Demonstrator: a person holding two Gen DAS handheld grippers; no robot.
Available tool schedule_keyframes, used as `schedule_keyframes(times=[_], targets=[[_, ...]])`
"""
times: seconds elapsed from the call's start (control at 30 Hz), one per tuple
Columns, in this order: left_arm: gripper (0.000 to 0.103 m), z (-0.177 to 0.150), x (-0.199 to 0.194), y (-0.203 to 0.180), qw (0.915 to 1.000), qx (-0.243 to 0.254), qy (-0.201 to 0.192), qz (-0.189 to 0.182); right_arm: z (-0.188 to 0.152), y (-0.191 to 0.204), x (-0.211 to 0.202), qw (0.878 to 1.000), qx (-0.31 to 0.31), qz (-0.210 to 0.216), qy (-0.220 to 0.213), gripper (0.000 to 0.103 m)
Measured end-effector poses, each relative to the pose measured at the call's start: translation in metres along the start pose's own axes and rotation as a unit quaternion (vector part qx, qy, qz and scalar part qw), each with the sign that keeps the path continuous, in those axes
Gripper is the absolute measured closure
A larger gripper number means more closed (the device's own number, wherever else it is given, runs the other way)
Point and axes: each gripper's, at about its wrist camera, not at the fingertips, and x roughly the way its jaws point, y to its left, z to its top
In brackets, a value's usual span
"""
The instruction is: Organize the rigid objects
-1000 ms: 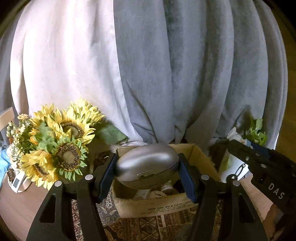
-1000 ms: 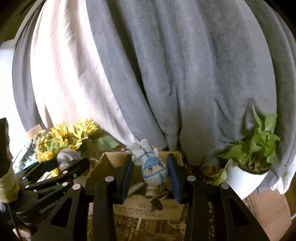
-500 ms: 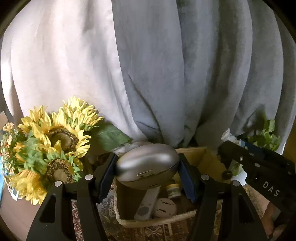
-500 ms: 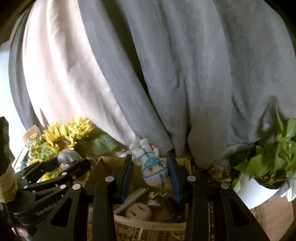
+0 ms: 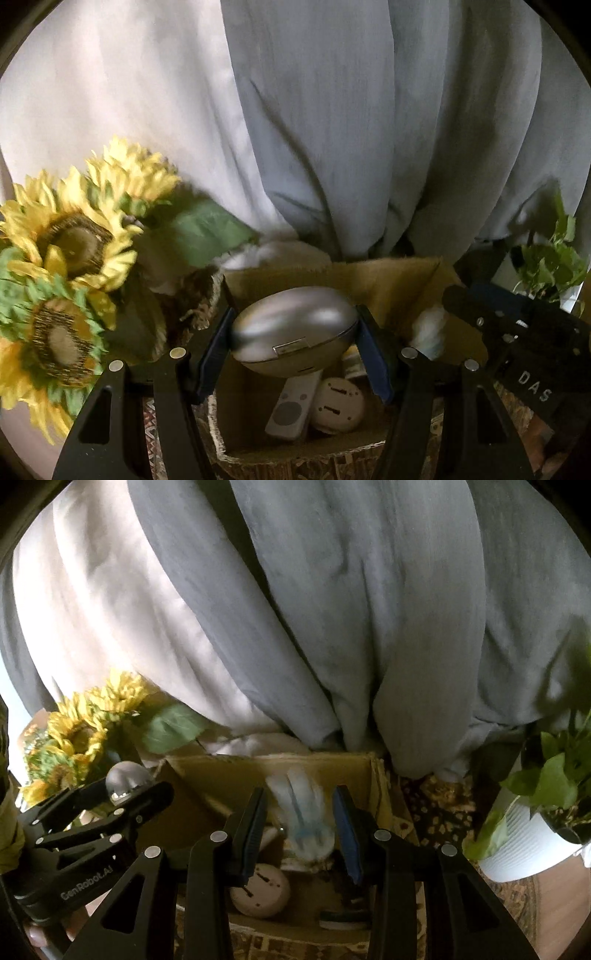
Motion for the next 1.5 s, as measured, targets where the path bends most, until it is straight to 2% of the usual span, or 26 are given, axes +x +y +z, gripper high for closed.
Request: schedule_keyframes(times=[0.17,0.2,0.27,0.43,0.53,0.73,0.9,0.97,1.13,1.5], targets=[[0.038,-0.004,0.011,-0.001,0.9996,0.0,0.027,-0.001,-0.001,-0.004,0.007,1.0,-0.005,-0.008,0.013,0.064],[0.035,-0.005,0.01,-0.002,0.9996,-0.002,0.027,0.001,-0.003,-0.005,0.008,1.0,-0.003,-0.01,0.015,0.063],[0.028,-0.007,0.006,-0.002,0.9997,0.0,0.021,0.008,-0.005,-0.007,0.007,1.0,0.001,-0.013,0.02,0.062],[0.027,-0.013,-0.017,-0.005,0.9995,0.006,-0.007,0.03,-0.01,-0.007,-0.004,0.999,0.003,-0.026,0.018,0.06],[0.021,-0.018,-0.036,-0.003,0.999,-0.003,-0.023,0.039,-0.013,-0.004,-0.018,0.999,0.002,-0.038,0.012,0.059],[0.012,-0.036,-0.084,-0.003,0.9965,-0.01,-0.061,0.056,-0.022,0.009,-0.061,0.997,-0.012,-0.067,-0.023,0.043],[0.0,-0.053,-0.127,-0.004,0.9917,-0.012,-0.102,0.077,-0.035,0.017,-0.102,0.995,-0.012,-0.087,-0.05,0.023],[0.0,-0.06,-0.141,-0.005,0.9893,-0.009,-0.115,0.089,-0.041,0.019,-0.117,0.994,-0.009,-0.091,-0.058,0.019],[0.0,-0.077,-0.169,-0.008,0.9844,-0.001,-0.141,0.105,-0.055,0.024,-0.147,0.993,-0.004,-0.097,-0.073,0.017],[0.0,-0.114,-0.212,-0.014,0.9832,-0.009,-0.148,0.107,-0.089,0.032,-0.198,0.989,-0.004,-0.112,-0.096,0.015]])
